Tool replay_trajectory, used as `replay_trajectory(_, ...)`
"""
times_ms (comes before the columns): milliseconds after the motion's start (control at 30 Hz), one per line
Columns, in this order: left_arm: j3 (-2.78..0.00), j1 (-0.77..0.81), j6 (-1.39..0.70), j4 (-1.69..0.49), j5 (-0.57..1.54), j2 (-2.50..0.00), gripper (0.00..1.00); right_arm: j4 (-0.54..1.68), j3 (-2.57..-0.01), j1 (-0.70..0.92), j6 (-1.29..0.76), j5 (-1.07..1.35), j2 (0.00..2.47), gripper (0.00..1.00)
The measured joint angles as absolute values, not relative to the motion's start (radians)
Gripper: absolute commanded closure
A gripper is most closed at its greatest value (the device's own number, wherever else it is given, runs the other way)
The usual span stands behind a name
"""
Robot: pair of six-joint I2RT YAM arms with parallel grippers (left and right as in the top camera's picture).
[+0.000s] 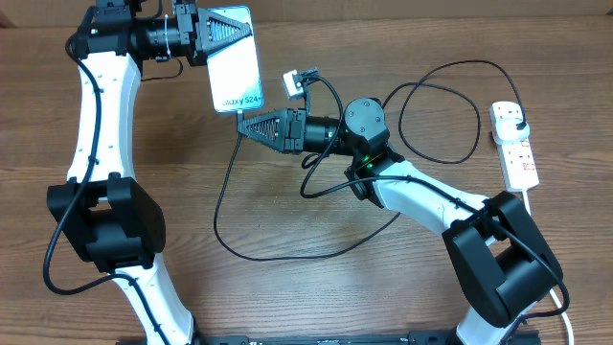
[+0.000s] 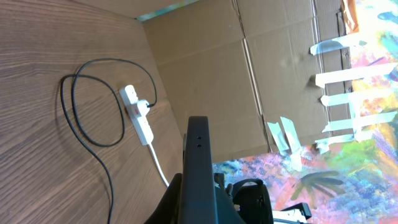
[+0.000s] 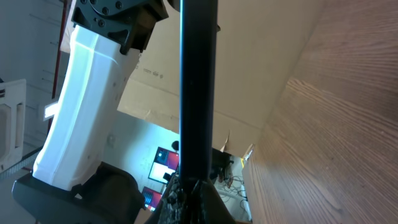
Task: Plug charger to phone and switch on socket
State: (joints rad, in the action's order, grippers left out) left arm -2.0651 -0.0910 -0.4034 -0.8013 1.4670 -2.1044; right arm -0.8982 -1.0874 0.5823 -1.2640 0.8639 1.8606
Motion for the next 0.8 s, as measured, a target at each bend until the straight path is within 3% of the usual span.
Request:
replay_trajectory(433,-2.065,-0.091,-0.332,-0.822,1.518,-2.104,0.96,-0.897,-1.087,0.582,-1.264,0.876,1.861,0.96)
replay_trajectory(800,-2.065,-0.093,-0.218,-0.970,1.518,-2.104,0.96,-0.897,-1.086,0.581,-1.264,0.929,1.861,0.96)
